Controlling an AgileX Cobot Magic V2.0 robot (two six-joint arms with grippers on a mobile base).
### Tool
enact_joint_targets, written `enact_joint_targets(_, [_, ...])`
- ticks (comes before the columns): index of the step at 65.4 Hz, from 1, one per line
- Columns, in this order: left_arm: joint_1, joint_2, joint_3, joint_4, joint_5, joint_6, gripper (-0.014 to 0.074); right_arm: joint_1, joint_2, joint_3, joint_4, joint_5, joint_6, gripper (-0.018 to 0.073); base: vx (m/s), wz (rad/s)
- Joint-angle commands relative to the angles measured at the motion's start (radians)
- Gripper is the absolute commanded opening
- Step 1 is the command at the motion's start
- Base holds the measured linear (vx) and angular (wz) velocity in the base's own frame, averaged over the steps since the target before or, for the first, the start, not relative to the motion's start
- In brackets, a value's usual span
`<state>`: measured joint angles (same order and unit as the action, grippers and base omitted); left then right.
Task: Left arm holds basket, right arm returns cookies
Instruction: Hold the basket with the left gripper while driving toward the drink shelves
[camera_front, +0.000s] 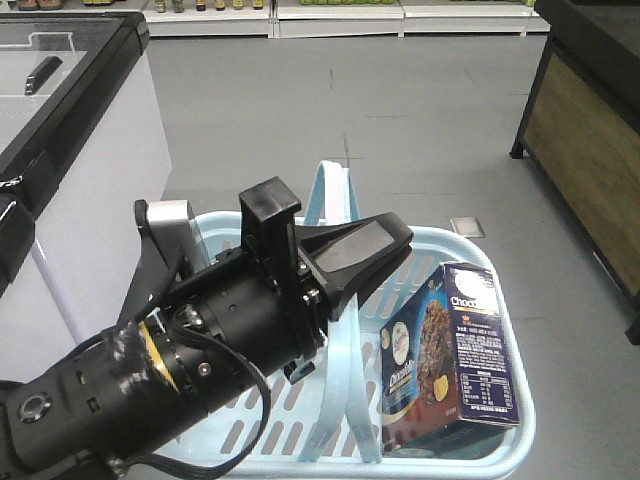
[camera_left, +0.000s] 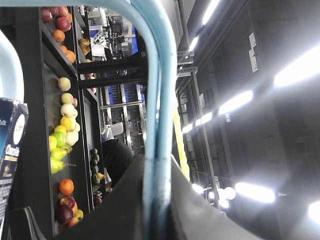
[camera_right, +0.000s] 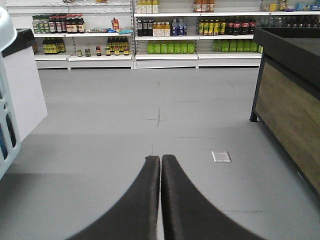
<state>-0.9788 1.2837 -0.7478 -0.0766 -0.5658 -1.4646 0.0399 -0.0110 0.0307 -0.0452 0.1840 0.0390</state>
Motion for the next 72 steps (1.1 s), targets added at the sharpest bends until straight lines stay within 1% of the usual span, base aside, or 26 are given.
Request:
enact_joint_targets(1, [-0.006, -0.038, -0.031, 0.006, -0.120, 0.004, -0.0008, 0.000, -0.011, 0.000, -0.009, -0.076, 0.000, -0.0008, 0.39, -0.04])
enact_joint_targets(72, [-0.006, -0.038, -0.031, 0.006, -0.120, 0.004, -0.0006, 0.000, -0.011, 0.000, -0.009, -0.076, 0.000, -0.0008, 0.41, 0.02])
